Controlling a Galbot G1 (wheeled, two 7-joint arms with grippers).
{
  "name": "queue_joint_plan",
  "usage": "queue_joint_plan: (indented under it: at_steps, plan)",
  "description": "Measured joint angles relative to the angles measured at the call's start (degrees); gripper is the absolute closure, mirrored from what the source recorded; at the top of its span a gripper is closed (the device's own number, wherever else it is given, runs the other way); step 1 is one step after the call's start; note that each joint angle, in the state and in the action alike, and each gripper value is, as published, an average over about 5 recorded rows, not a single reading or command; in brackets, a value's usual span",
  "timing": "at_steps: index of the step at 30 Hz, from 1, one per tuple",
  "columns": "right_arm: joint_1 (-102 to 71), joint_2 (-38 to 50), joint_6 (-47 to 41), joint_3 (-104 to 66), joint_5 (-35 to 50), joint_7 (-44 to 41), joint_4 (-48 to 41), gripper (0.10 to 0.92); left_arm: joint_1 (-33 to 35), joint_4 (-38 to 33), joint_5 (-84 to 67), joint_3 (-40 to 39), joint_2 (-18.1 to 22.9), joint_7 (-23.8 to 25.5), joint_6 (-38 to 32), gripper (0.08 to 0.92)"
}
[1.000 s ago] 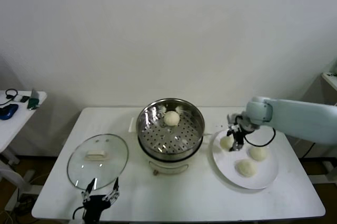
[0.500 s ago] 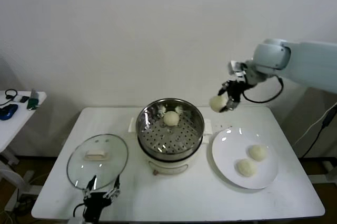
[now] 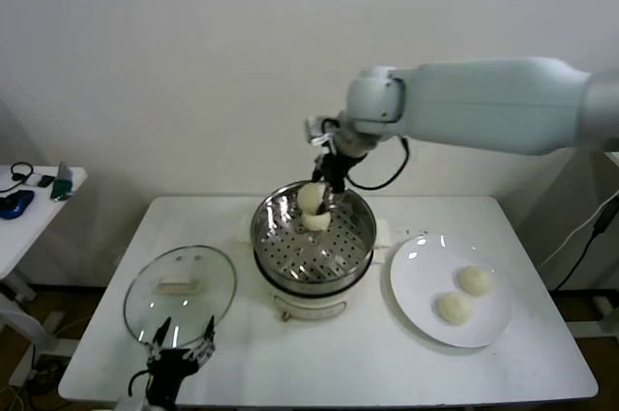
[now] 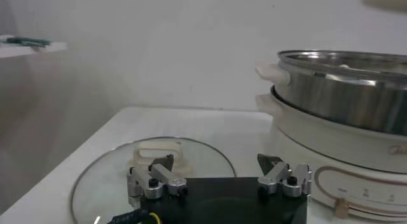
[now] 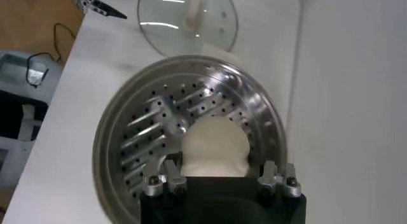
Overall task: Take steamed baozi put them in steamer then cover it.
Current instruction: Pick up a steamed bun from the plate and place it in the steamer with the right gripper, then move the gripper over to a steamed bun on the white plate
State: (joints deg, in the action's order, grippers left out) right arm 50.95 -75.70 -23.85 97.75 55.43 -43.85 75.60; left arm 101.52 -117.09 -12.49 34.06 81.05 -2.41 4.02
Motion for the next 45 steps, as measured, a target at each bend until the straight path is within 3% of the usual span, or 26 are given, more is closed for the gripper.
queue_joint_plan:
  at_steps: [12, 22, 27, 36, 45]
  plan:
    - [-9.3, -9.0, 0.0, -0.3, -2.5, 1.7, -10.2, 0.323, 0.3, -0.2, 0.0, -0.1, 0.2, -0.2, -0.1, 0.177]
    - [-13.0, -11.7, -0.2, -0.6, -3.9, 2.0, -14.4, 0.209, 0.5, -0.9, 0.0, 0.1, 0.3, -0.2, 0.2, 0.177]
    - [-12.9, -11.6, -0.2, -1.2, -4.1, 1.8, -14.3, 0.203, 0.6, -1.2, 0.1, 0.1, 0.3, -0.1, 0.5, 0.177]
    - [-5.0, -5.3, 2.3, 0.9, -3.1, -2.6, -8.3, 0.203, 0.6, -1.9, 0.1, 0.1, 0.3, 0.1, 1.1, 0.177]
    - [8.7, 10.7, 6.1, 10.0, -4.7, -8.6, 5.4, 0.203, -0.1, -1.9, 0.0, -0.1, 0.1, 0.2, 1.7, 0.177]
